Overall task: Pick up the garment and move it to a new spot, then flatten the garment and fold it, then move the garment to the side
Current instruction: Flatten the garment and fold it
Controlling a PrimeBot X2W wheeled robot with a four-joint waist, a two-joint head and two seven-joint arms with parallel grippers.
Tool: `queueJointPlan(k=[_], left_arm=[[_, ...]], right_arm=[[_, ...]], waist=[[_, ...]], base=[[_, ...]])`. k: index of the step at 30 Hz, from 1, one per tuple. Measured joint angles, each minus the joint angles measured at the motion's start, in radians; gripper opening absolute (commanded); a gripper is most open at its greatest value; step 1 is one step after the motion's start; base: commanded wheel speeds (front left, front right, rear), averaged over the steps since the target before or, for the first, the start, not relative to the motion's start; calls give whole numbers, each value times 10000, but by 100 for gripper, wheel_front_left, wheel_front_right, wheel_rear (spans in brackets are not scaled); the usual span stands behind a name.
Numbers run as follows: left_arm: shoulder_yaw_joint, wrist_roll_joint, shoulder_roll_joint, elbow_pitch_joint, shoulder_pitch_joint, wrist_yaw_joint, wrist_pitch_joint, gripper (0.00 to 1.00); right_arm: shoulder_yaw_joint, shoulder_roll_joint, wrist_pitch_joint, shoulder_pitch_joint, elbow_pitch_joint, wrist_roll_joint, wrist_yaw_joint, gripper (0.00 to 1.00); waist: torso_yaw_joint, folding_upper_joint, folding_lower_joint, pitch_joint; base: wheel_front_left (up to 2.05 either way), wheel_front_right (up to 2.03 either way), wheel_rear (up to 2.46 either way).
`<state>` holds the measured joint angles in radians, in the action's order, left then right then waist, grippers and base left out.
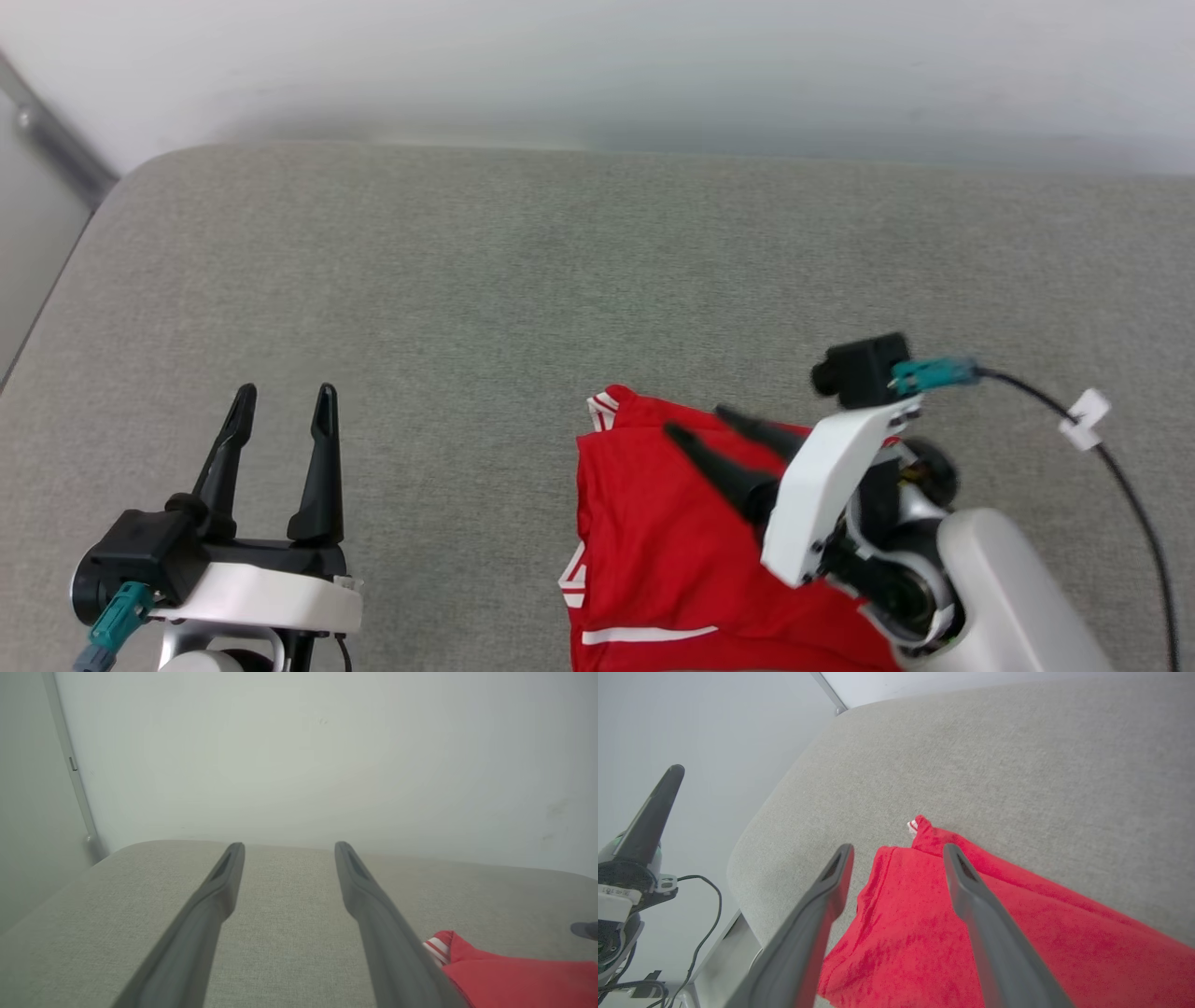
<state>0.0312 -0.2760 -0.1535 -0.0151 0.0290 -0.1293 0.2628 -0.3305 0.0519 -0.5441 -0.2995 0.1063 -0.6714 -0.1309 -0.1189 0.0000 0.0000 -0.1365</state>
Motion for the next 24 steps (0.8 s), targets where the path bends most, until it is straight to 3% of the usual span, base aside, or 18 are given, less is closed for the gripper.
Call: queueJointPlan(k=[5,13,19,24], left_arm=[[-130,0,33,-136,41,0,2,100],[-213,-132,199,-324,234,0,2,100],[-224,-111,182,-364,332,0,2,100],[-207,-98,167,-424,339,0,2,100]], right_arm=[[439,907,920,-453,-506,1547,0,100],[1227,2566,3703,-623,-907,3618,0,100],[2125,2625,5076,58,-1081,4276,-2,100],[3235,2199,5881,931,-1580,4380,0,100]], waist=[[331,0,0,12],[832,0,0,-44],[1090,0,0,-139],[1176,0,0,-168]], base=[[0,0,0],[0,0,0],[0,0,0],[0,0,0]])
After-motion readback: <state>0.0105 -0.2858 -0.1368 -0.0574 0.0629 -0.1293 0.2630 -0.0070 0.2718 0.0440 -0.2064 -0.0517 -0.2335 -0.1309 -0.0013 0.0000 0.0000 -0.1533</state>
